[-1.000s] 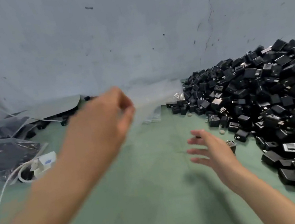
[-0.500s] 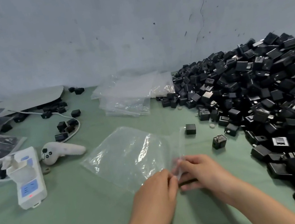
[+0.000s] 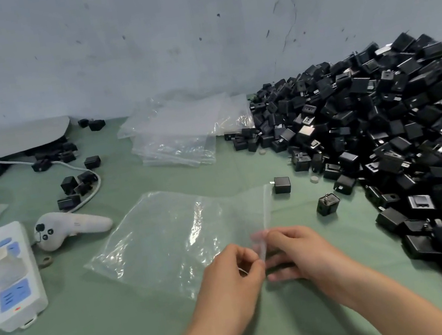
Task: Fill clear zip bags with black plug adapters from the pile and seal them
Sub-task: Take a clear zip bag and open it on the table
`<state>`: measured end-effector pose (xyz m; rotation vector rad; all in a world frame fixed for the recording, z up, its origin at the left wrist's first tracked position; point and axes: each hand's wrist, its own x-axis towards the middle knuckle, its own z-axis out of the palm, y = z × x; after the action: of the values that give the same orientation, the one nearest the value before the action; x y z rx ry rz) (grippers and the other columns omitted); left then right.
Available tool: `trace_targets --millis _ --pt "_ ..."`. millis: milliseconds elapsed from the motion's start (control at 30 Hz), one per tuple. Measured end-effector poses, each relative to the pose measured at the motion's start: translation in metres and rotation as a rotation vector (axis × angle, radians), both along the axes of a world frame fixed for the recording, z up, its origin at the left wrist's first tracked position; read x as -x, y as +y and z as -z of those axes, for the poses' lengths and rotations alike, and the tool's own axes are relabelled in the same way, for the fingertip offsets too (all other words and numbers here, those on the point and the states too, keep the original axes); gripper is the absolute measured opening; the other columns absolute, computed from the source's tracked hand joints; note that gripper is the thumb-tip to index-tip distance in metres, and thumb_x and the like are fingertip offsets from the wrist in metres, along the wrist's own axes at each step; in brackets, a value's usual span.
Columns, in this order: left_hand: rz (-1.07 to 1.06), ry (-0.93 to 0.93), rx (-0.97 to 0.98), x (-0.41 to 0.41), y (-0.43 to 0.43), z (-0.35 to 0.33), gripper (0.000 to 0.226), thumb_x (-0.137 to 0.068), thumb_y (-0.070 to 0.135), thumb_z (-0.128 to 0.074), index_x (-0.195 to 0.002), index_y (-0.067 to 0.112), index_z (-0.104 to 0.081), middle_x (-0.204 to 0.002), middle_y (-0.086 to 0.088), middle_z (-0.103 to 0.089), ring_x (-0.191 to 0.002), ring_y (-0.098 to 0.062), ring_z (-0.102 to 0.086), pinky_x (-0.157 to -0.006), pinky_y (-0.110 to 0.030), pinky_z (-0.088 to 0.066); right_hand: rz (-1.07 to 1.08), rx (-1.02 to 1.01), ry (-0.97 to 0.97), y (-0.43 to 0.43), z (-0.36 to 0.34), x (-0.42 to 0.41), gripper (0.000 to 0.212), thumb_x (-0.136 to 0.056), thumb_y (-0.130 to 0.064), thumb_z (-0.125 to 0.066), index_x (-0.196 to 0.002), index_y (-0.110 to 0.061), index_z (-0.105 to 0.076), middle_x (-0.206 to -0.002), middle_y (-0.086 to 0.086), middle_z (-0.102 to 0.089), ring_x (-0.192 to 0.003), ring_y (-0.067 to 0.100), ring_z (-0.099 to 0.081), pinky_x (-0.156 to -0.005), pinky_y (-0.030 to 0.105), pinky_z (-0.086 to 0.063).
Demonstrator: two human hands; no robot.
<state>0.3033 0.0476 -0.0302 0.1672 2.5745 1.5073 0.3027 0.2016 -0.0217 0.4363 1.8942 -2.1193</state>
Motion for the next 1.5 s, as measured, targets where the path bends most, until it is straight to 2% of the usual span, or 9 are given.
trace_targets --millis 200,433,733,867,1000,1167,1267,1400,1500 --pt "-0.008 -0.067 -0.118 0.003 0.003 -0.003 0.013 -0.092 0.027 -0.065 -0.082 0.021 -0.059 -0.071 0.011 -0.061 -0.054 0.008 -0.051 -0.055 -0.011 -0.037 0.085 0.082 -0.018 0.003 -0.003 -0.003 0.021 -0.1 -0.011 -0.052 -0.106 0.0 -0.069 -0.089 0.013 -0.076 -0.071 0.02 -0.073 -0.056 0.026 -0.056" --pt "0.033 0.121 0.071 -0.016 -0.001 -0.008 0.02 -0.088 0.055 -0.058 -0.092 0.036 -0.054 -0.082 0.022 -0.065 -0.07 0.004 -0.059 -0.061 -0.019 -0.043 -0.051 0.184 0.017 0.002 -0.008 -0.015 0.032 -0.1 -0.011 -0.046 -0.113 0.005 -0.069 -0.106 0.022 -0.074 -0.091 0.023 -0.074 -0.07 0.027 -0.059" --pt "0.027 0.242 0.247 -0.012 -0.008 -0.014 0.017 -0.098 0.043 -0.049 -0.086 0.03 -0.051 -0.081 0.011 -0.065 -0.075 -0.009 -0.06 -0.073 -0.037 -0.051 -0.128 0.067 0.094 -0.006 -0.008 -0.013 0.026 -0.097 -0.019 -0.055 -0.099 -0.005 -0.077 -0.102 0.009 -0.077 -0.097 0.02 -0.074 -0.071 0.027 -0.059" --pt "0.003 0.272 0.274 -0.012 -0.01 -0.012 0.018 -0.096 0.044 -0.047 -0.085 0.03 -0.048 -0.079 0.011 -0.065 -0.073 -0.011 -0.06 -0.072 -0.039 -0.05 -0.107 -0.09 0.13 -0.01 -0.007 -0.01 0.023 -0.097 -0.015 -0.057 -0.095 -0.002 -0.076 -0.088 0.004 -0.077 -0.079 0.014 -0.074 -0.06 0.024 -0.057" --pt "-0.115 0.277 0.134 -0.008 -0.011 -0.021 0.016 -0.091 0.034 -0.057 -0.08 0.027 -0.049 -0.063 0.005 -0.063 -0.056 -0.013 -0.058 -0.065 -0.046 -0.05 -0.034 -0.517 0.144 0.0 -0.006 -0.011 0.021 -0.091 -0.019 -0.058 -0.077 -0.013 -0.072 -0.059 -0.001 -0.069 -0.044 0.009 -0.06 -0.042 0.021 -0.044" --pt "-0.222 0.44 0.094 -0.009 -0.017 -0.043 0.012 -0.086 0.042 -0.055 -0.085 0.035 -0.046 -0.069 0.014 -0.063 -0.058 -0.01 -0.058 -0.055 -0.036 -0.046 -0.066 -0.769 0.079 0.016 -0.01 -0.006 0.023 -0.085 -0.03 -0.051 -0.07 -0.016 -0.059 -0.063 -0.002 -0.07 -0.043 0.014 -0.058 -0.042 0.023 -0.041" --pt "-0.183 0.508 0.131 -0.015 -0.01 -0.047 0.013 -0.085 0.045 -0.056 -0.088 0.04 -0.044 -0.081 0.023 -0.061 -0.063 -0.003 -0.055 -0.054 -0.029 -0.043 -0.087 -0.965 0.099 0.018 -0.009 -0.002 0.026 -0.084 -0.042 -0.052 -0.076 -0.018 -0.057 -0.067 0.0 -0.069 -0.063 0.022 -0.064 -0.062 0.035 -0.055" --pt "0.009 0.67 0.428 -0.017 -0.002 -0.039 0.018 -0.09 0.036 -0.055 -0.107 0.034 -0.06 -0.071 0.021 -0.051 -0.072 -0.002 -0.056 -0.05 -0.024 -0.046 -0.074 -1.163 0.148 0.023 -0.002 -0.006 0.033 -0.084 -0.062 -0.052 -0.096 -0.034 -0.039 -0.088 -0.011 -0.061 -0.081 0.02 -0.061 -0.068 0.037 -0.048" --pt "0.226 0.826 0.591 -0.013 -0.007 -0.032 0.029 -0.09 0.032 -0.05 -0.112 0.027 -0.068 -0.084 0.014 -0.06 -0.075 -0.006 -0.065 -0.046 -0.019 -0.045 0.012 -1.244 0.369 0.032 -0.004 -0.013 0.087 -0.083 -0.056 -0.065 -0.146 -0.043 -0.006 -0.142 -0.01 -0.032 -0.106 0.019 -0.059 -0.08 0.037 -0.052"
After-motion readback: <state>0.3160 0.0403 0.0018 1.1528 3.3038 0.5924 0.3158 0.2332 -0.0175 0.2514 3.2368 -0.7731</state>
